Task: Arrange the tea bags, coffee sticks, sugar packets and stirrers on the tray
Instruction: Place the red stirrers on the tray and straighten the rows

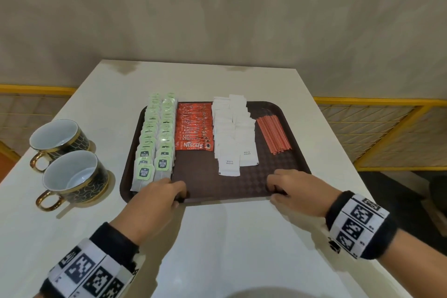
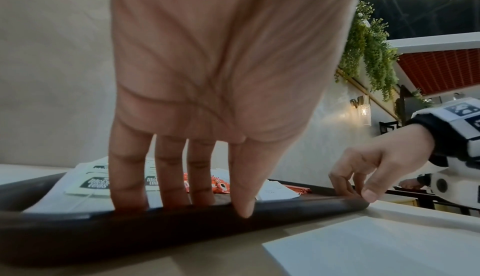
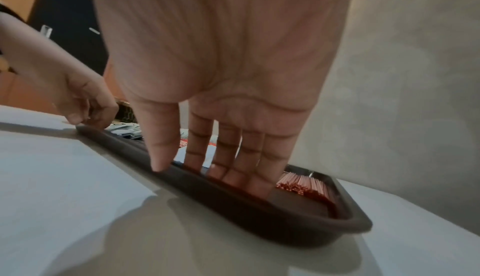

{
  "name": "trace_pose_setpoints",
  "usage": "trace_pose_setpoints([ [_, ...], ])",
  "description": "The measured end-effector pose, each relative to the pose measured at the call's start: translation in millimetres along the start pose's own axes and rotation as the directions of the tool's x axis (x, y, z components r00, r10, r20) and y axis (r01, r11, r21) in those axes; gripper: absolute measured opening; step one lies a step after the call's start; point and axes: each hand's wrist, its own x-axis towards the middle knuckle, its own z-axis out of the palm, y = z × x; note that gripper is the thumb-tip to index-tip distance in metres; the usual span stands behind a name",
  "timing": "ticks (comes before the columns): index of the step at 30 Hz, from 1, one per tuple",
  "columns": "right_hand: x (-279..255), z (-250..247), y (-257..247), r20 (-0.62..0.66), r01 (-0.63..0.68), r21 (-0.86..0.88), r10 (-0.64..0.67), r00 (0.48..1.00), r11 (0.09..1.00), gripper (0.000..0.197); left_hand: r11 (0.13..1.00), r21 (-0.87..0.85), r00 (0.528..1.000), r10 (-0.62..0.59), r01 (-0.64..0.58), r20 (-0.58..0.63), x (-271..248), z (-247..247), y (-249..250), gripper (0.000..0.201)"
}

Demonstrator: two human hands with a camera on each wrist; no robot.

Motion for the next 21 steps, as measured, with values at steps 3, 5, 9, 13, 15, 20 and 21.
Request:
trace_pose_setpoints([
  [3, -4, -2, 1, 0.087, 0.009, 0.043, -0.013, 0.996, 0.999, 0.021, 0.999, 0.005, 0.995, 0.039, -0.04, 0.097, -8, -2, -2, 0.011],
  [5, -1, -11, 3, 0.116, -0.007, 0.123, -0.008, 0.993, 0.992, 0.03, 0.998, -0.001, 0.983, 0.059, -0.06, 0.176, -12, -9, -1, 0.007],
  [9, 32, -30, 13, -0.18, -0.101, 0.303, 0.162, 0.97, 0.947, 0.026, 0.997, -0.059, 0.989, 0.066, -0.059, 0.13, 0, -34, 19, 0.007],
  [13, 86, -30, 23, -0.2, -0.248, 0.615, 0.452, 0.869, 0.748, 0.025, 0.98, -0.184, 0.993, 0.053, -0.072, -0.109, 51, -50, 46, 0.022],
  [15, 110, -25, 28, -0.131, -0.258, 0.76, 0.529, 0.838, 0.596, 0.025, 0.969, -0.243, 0.989, 0.012, -0.047, -0.145, 81, -53, 56, 0.031],
  [20, 136, -27, 22, -0.159, -0.25, 0.722, 0.506, 0.848, 0.645, 0.028, 0.952, -0.302, 0.996, -0.075, 0.058, -0.045, 133, -61, 59, 0.036],
  [21, 138, -29, 21, -0.168, -0.242, 0.707, 0.49, 0.855, 0.664, 0.029, 0.951, -0.301, 0.995, -0.087, 0.067, -0.051, 140, -64, 56, 0.034],
])
